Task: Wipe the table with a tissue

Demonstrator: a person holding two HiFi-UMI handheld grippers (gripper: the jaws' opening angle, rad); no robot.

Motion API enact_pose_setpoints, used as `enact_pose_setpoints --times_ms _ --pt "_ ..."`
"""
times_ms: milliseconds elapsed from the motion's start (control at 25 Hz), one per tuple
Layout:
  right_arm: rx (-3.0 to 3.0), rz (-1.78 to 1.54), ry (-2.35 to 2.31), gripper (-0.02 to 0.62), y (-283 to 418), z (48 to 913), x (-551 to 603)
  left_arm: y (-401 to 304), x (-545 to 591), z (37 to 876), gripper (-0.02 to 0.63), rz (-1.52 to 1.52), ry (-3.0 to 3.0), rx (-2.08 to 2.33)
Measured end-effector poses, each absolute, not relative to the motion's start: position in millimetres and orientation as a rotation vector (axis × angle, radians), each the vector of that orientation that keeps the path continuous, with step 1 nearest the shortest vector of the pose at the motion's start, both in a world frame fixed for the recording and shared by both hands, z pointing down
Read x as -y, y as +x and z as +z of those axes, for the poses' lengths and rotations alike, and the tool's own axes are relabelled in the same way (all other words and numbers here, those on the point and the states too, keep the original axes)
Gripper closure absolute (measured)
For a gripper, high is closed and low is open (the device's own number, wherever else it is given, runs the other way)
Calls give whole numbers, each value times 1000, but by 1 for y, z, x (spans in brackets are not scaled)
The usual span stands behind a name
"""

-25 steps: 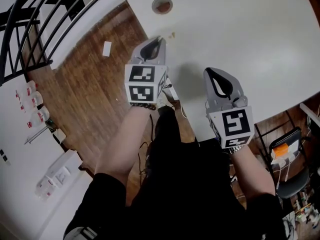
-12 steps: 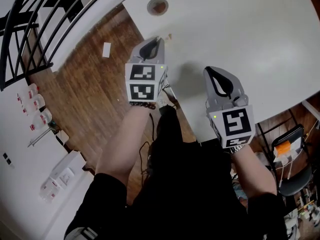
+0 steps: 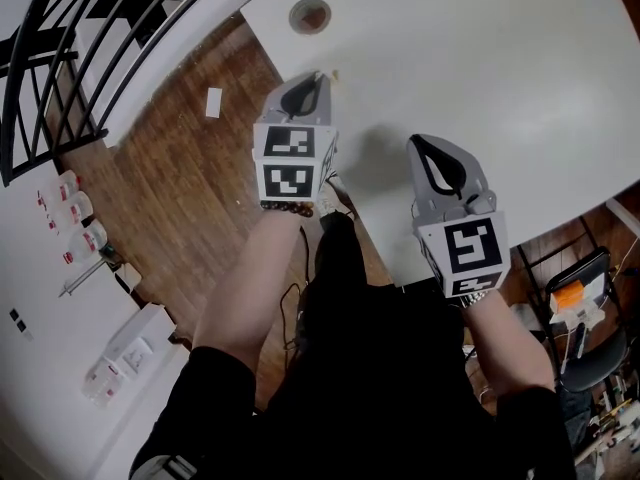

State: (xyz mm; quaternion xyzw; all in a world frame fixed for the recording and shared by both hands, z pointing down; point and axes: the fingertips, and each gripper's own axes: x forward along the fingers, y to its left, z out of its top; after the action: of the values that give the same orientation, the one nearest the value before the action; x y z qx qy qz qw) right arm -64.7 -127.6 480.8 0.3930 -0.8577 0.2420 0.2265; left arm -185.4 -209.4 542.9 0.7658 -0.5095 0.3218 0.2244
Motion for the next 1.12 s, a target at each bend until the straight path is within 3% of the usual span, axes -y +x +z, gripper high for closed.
enact_pose_setpoints --times_ms 1120 --pt "2360 682 1146 603 -38 476 129 -140 213 542 573 907 2180 1331"
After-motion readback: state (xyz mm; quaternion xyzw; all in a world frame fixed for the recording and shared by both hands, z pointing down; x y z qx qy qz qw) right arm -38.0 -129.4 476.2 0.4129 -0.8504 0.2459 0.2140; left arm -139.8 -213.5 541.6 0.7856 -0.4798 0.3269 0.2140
